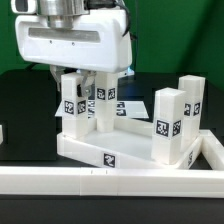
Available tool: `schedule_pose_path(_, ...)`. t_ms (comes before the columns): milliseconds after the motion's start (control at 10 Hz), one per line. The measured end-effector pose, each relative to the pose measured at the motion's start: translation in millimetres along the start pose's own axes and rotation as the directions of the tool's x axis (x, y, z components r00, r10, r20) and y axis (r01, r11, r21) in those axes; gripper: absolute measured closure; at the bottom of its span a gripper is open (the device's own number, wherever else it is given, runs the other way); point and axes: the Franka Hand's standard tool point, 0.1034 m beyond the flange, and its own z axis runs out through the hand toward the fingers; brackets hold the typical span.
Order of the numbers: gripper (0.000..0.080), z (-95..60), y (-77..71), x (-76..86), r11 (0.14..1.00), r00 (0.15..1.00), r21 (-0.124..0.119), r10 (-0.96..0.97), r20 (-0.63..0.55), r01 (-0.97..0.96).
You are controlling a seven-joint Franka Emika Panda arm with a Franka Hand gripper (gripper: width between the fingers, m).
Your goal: Assemble desk
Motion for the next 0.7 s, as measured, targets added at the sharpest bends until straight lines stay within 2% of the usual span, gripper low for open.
schedule_pose_path(200, 0.0510, -0.1, 0.0, 0.7, 0.982, 0.982, 0.002, 0.189, 0.005, -0.189)
schedule_pose_path(500, 0.0509, 0.0, 2.4, 0.8, 0.904, 0.904, 0.006, 0.428, 0.027, -0.428)
schedule_pose_path(600, 0.0509, 0.2, 2.2, 1.5, 0.850, 0.850, 0.007, 0.527, 0.025, -0.527)
schedule_pose_path(700, 0.0509, 0.2, 1.8, 1.7, 0.833, 0.833, 0.006, 0.553, 0.025, -0.553)
